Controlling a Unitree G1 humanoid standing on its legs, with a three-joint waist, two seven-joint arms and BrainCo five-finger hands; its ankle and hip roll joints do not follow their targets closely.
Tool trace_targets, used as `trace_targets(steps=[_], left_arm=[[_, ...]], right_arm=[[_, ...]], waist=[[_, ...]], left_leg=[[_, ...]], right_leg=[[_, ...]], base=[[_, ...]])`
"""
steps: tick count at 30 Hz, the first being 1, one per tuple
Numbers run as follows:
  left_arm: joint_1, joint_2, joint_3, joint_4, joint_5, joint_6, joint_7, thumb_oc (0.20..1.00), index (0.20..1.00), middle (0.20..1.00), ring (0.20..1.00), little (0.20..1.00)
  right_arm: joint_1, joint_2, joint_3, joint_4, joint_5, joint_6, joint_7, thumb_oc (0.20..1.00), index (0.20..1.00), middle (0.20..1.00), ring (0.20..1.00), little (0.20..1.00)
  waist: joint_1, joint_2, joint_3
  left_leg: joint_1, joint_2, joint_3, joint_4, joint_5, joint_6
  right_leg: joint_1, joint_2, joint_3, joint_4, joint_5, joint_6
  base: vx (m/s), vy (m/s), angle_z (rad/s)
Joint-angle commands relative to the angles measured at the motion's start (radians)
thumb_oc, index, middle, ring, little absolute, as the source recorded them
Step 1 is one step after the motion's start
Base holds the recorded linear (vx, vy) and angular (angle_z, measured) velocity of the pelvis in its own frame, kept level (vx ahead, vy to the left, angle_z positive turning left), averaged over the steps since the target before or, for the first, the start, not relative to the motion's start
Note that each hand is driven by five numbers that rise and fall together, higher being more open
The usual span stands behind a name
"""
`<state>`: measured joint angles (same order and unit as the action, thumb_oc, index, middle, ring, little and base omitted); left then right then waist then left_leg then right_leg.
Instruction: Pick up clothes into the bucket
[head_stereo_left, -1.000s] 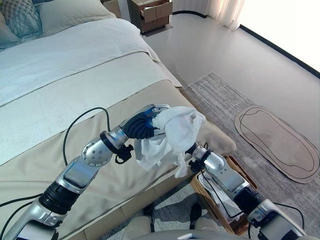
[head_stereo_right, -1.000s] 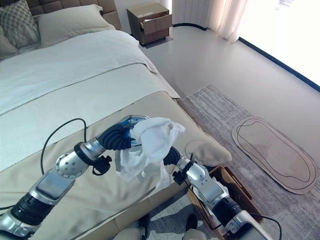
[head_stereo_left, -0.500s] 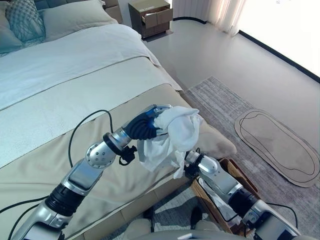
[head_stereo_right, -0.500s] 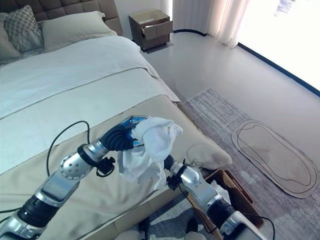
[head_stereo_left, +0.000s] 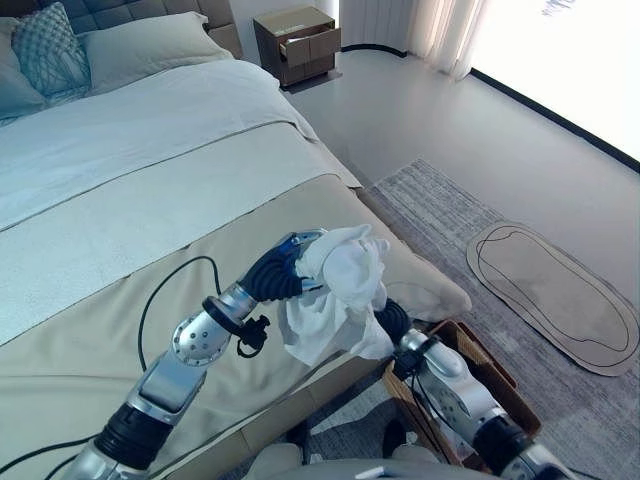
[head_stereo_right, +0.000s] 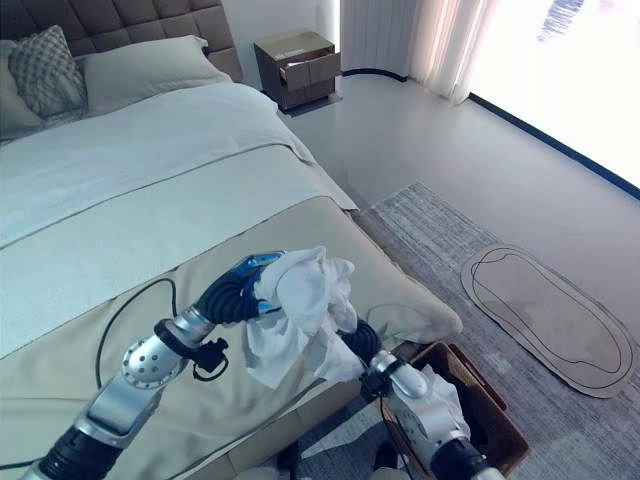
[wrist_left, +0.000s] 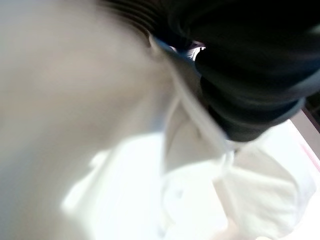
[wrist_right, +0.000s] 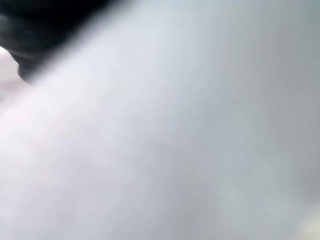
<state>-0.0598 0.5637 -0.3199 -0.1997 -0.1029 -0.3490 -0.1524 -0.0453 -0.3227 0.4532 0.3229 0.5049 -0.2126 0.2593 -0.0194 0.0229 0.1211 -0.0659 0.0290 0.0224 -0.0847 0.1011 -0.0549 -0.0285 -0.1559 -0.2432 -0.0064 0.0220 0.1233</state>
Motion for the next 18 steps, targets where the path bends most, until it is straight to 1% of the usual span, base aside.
trace_targets(steps=[1, 2, 3, 4, 7, 8, 9, 13, 18], left_arm=[[-0.021, -0.028, 0.061, 0.028, -0.039, -0.064, 0.039, 1.000, 1.000, 1.000, 1.000, 1.000], [-0.023, -0.029, 0.060, 0.029, -0.039, -0.065, 0.039, 1.000, 1.000, 1.000, 1.000, 1.000], [-0.005, -0.043, 0.070, 0.045, -0.060, -0.075, 0.046, 1.000, 1.000, 1.000, 1.000, 1.000], [0.006, -0.054, 0.076, 0.063, -0.067, -0.079, 0.051, 1.000, 1.000, 1.000, 1.000, 1.000], [0.016, -0.095, 0.066, 0.152, -0.113, -0.072, 0.055, 1.000, 1.000, 1.000, 1.000, 1.000], [0.016, -0.096, 0.066, 0.153, -0.113, -0.073, 0.055, 1.000, 1.000, 1.000, 1.000, 1.000], [0.026, -0.105, 0.069, 0.185, -0.118, -0.068, 0.056, 1.000, 1.000, 1.000, 1.000, 1.000], [0.045, -0.119, 0.074, 0.229, -0.136, -0.063, 0.045, 1.000, 1.000, 1.000, 1.000, 1.000], [0.056, -0.125, 0.078, 0.250, -0.128, -0.061, 0.042, 1.000, 1.000, 1.000, 1.000, 1.000]], right_arm=[[-0.048, 0.031, -0.051, -0.004, 0.071, -0.049, -0.021, 0.200, 0.200, 0.200, 0.200, 0.200], [-0.051, 0.032, -0.051, 0.001, 0.072, -0.052, -0.020, 0.200, 0.200, 0.200, 0.200, 0.200], [-0.037, 0.038, -0.083, 0.017, 0.082, -0.066, -0.025, 0.200, 0.200, 0.200, 0.200, 0.200], [-0.010, 0.036, -0.100, -0.009, 0.105, -0.072, -0.026, 0.200, 0.200, 0.200, 0.200, 0.200], [0.014, 0.042, -0.138, -0.012, 0.143, -0.080, -0.038, 0.200, 0.200, 0.200, 0.200, 0.200], [0.015, 0.042, -0.138, -0.012, 0.143, -0.080, -0.038, 0.200, 0.200, 0.200, 0.200, 0.200], [0.030, 0.044, -0.167, -0.015, 0.157, -0.085, -0.042, 0.200, 0.200, 0.200, 0.200, 0.200], [0.049, 0.047, -0.213, -0.018, 0.174, -0.094, -0.049, 0.200, 0.200, 0.200, 0.200, 0.200], [0.070, 0.056, -0.255, -0.031, 0.208, -0.104, -0.051, 0.200, 0.200, 0.200, 0.200, 0.200]], waist=[[-0.024, -0.053, -0.015], [-0.023, -0.053, -0.014], [-0.025, -0.054, -0.014], [-0.028, -0.054, -0.016], [-0.034, -0.056, -0.019], [-0.034, -0.056, -0.019], [-0.037, -0.057, -0.022], [-0.043, -0.057, -0.029], [-0.049, -0.056, -0.035]], left_leg=[[0.017, 0.015, 0.004, 0.044, -0.080, 0.005], [0.017, 0.016, 0.004, 0.044, -0.080, 0.004], [0.017, 0.016, 0.004, 0.046, -0.079, 0.003], [0.018, 0.016, 0.005, 0.045, -0.080, 0.004], [0.022, 0.016, 0.008, 0.045, -0.080, 0.003], [0.023, 0.016, 0.008, 0.045, -0.080, 0.003], [0.024, 0.016, 0.008, 0.045, -0.081, 0.003], [0.028, 0.018, 0.009, 0.046, -0.084, 0.003], [0.035, 0.018, 0.013, 0.046, -0.086, 0.003]], right_leg=[[-0.027, -0.064, 0.015, 0.010, 0.065, 0.055], [-0.027, -0.063, 0.015, 0.010, 0.065, 0.055], [-0.026, -0.063, 0.015, 0.009, 0.065, 0.056], [-0.026, -0.063, 0.017, 0.009, 0.065, 0.056], [-0.023, -0.062, 0.020, 0.009, 0.065, 0.055], [-0.023, -0.062, 0.019, 0.009, 0.065, 0.055], [-0.020, -0.062, 0.020, 0.008, 0.064, 0.055], [-0.013, -0.061, 0.022, 0.006, 0.062, 0.054], [-0.010, -0.059, 0.025, 0.002, 0.063, 0.054]], base=[[0.01, -0.020, -0.07], [0.01, -0.026, -0.05], [0.00, 0.000, 0.00], [0.00, 0.000, 0.00], [0.00, 0.000, 0.00], [0.00, 0.000, 0.00], [0.01, -0.010, -0.04], [0.00, -0.004, -0.01], [0.00, 0.000, 0.00]])
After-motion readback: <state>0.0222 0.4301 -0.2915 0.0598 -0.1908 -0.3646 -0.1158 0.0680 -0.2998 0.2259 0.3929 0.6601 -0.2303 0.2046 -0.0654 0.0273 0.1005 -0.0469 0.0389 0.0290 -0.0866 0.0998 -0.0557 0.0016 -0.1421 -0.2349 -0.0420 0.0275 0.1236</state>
